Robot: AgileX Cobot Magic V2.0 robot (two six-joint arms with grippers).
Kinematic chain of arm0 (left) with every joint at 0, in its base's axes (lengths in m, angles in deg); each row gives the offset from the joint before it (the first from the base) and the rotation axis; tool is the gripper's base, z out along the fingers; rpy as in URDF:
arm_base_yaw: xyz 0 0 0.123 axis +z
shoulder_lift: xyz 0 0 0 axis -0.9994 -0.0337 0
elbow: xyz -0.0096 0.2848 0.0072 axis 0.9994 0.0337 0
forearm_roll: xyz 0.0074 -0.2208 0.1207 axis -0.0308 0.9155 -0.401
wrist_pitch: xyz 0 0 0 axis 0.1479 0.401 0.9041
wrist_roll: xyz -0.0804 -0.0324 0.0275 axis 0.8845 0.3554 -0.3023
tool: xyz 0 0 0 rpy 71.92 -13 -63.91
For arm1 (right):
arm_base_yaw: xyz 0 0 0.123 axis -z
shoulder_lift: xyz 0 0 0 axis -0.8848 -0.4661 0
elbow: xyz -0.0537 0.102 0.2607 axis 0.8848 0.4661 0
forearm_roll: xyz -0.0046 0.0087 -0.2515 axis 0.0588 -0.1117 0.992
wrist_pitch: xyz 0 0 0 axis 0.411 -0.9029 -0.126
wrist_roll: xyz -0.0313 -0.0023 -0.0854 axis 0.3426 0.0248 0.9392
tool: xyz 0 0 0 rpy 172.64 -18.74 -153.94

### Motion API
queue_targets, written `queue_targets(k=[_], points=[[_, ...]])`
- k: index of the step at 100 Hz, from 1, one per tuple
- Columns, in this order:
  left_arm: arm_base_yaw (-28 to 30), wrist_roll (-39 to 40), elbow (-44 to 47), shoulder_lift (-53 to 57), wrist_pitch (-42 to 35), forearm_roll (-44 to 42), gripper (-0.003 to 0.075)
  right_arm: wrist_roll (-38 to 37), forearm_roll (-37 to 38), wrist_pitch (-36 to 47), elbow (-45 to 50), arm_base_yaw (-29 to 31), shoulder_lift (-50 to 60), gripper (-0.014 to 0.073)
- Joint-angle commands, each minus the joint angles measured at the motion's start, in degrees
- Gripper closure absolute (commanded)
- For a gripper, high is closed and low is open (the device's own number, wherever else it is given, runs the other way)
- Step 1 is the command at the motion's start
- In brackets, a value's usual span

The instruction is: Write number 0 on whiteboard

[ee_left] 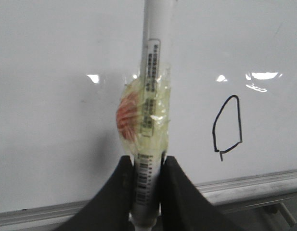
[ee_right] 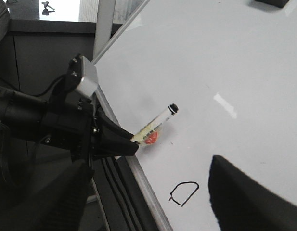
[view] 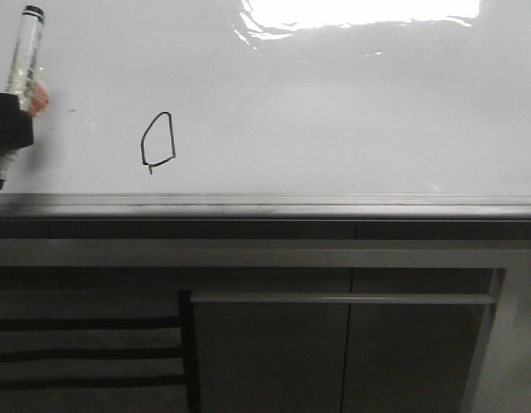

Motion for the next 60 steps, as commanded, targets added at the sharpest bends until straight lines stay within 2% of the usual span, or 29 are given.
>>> queue_targets(k=[1, 22, 60], points=[[-1.1, 3.0, -2.8, -1.6, -5.6, 1.2, 0.074, 0.2, -1.1, 3.0, -1.4, 0.3, 1.4, 0.0142], [-1.1, 8.5, -5.4, -6.3, -5.8, 1.6, 0.074, 0.2, -1.2, 2.2, -1.4, 0.6, 1.4, 0.0142], [-1.1, 8.5, -6.2, -10.8, -7.7, 1.6, 0.074, 0.2, -1.2, 2.2, -1.4, 0.6, 1.4, 0.0142]])
